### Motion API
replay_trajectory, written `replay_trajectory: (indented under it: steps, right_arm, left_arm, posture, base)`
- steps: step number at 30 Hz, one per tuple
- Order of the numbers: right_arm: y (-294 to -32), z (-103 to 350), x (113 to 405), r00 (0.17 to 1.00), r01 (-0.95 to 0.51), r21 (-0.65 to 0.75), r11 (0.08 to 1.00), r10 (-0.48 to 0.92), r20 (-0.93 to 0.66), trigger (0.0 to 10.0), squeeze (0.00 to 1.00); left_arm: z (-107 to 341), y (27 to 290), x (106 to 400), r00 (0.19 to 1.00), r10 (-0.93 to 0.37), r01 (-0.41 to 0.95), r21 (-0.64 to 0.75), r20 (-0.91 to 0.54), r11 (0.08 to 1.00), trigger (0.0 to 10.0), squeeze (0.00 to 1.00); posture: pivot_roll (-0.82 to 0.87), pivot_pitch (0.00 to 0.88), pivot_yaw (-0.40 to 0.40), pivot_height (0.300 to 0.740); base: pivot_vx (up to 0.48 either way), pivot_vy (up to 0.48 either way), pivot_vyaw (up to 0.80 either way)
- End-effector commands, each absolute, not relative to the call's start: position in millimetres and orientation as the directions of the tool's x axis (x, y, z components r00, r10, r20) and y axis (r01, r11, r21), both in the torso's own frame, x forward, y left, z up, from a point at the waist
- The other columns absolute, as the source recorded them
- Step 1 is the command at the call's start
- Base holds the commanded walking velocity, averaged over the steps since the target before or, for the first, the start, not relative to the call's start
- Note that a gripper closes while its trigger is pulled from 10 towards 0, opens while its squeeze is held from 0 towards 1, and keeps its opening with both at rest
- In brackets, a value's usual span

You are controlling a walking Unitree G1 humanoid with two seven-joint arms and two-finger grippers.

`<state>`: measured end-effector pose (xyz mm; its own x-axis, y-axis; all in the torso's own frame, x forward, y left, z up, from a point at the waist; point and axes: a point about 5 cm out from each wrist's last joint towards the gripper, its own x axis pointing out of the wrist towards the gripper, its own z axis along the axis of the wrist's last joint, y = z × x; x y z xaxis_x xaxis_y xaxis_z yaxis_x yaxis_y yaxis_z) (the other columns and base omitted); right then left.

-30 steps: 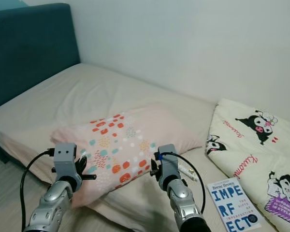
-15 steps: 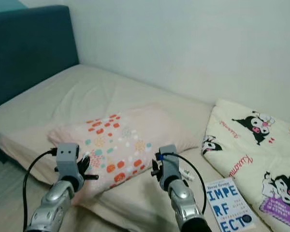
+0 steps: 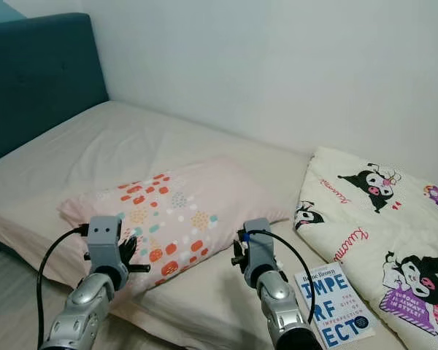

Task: Clean up the room

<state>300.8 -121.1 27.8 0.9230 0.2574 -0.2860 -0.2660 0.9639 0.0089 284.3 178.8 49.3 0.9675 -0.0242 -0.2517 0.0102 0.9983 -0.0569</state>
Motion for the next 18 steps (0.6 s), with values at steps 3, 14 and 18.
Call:
replay_trajectory:
  steps: [3,14,18]
  right_arm:
    - [-128.6,29.6,302.0,0.934,-0.235,0.004,0.972,0.227,-0.275,10.0,0.00]
    - [-126.5,31.3,303.5,0.931,-0.268,-0.073,0.961,0.239,-0.275,10.0,0.00]
    - [-129.2,31.7,304.4,0.939,-0.229,-0.028,0.973,0.213,-0.270,10.0,0.00]
  left_arm:
    - [49.0,176.8,285.8,0.967,-0.025,0.012,-0.053,-0.253,0.999,10.0,0.00]
    - [48.1,175.3,284.2,0.967,-0.026,0.015,-0.044,-0.255,0.999,10.0,0.00]
    - [46.3,177.5,283.7,0.964,-0.004,-0.016,-0.075,-0.265,0.997,10.0,0.00]
  posture:
    - [-0.01,0.000,-0.121,0.740]
    - [0.00,0.000,-0.130,0.740]
    - [0.00,0.000,-0.130,0.740]
  base:
    - [0.000,0.000,0.00]
    - [0.000,-0.262,0.44]
    - [0.000,-0.240,0.40]
